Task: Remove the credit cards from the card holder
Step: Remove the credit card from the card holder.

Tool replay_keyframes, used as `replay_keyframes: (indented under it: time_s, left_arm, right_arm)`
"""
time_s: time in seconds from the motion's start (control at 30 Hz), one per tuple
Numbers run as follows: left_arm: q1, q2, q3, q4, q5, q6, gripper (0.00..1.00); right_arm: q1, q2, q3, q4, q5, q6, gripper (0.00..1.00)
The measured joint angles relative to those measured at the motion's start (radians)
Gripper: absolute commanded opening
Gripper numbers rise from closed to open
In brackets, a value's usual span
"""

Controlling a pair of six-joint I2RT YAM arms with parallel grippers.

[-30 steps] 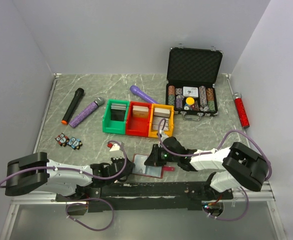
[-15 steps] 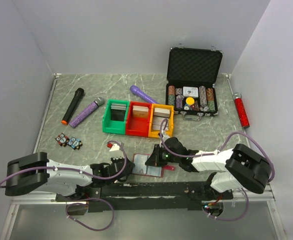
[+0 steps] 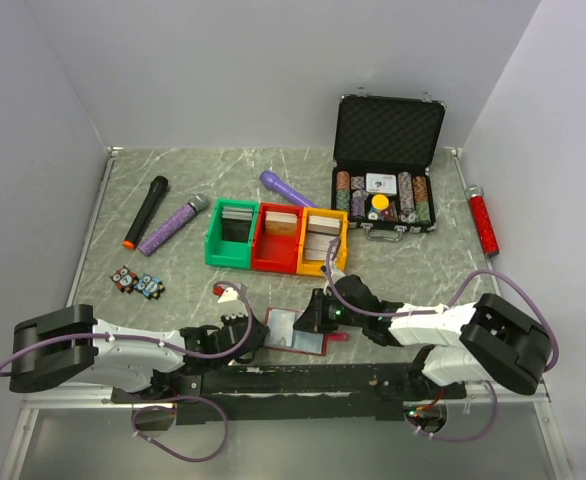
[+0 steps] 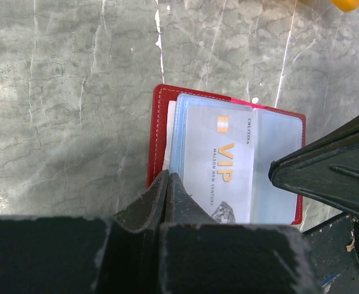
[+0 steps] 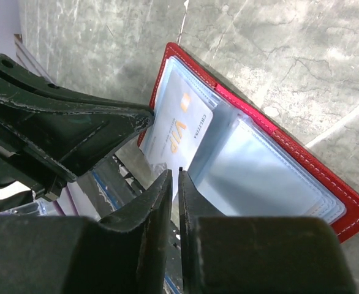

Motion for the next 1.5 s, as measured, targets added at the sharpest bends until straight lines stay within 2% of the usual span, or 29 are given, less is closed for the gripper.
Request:
replay_keyframes:
  time_s: [0.17,0.3,1.13,1.5]
  left_arm:
    - [0.000,0.000,0.000,0.000,0.000,0.000,0.01]
    - [0.000,0.000,0.000,0.000,0.000,0.000,0.01]
    - [0.000,0.001,0.000,0.002,0.000,0.005,0.01]
    - [0.001,0.001,0.000,0.002,0.000,0.005,0.01]
  right_arm:
    - [-0.005,0.003,0.000,0.002,-0.009,-0.001,0.34]
    - [-0.006,0.032,0.002,-0.002,-0.026,-0.004,0.38]
    - [-0.015,0.124,0.033,0.060,-0.119,-0.004,0.40]
    - [-0.016,0.125,0.029,0.124,-0.137,0.009,0.36]
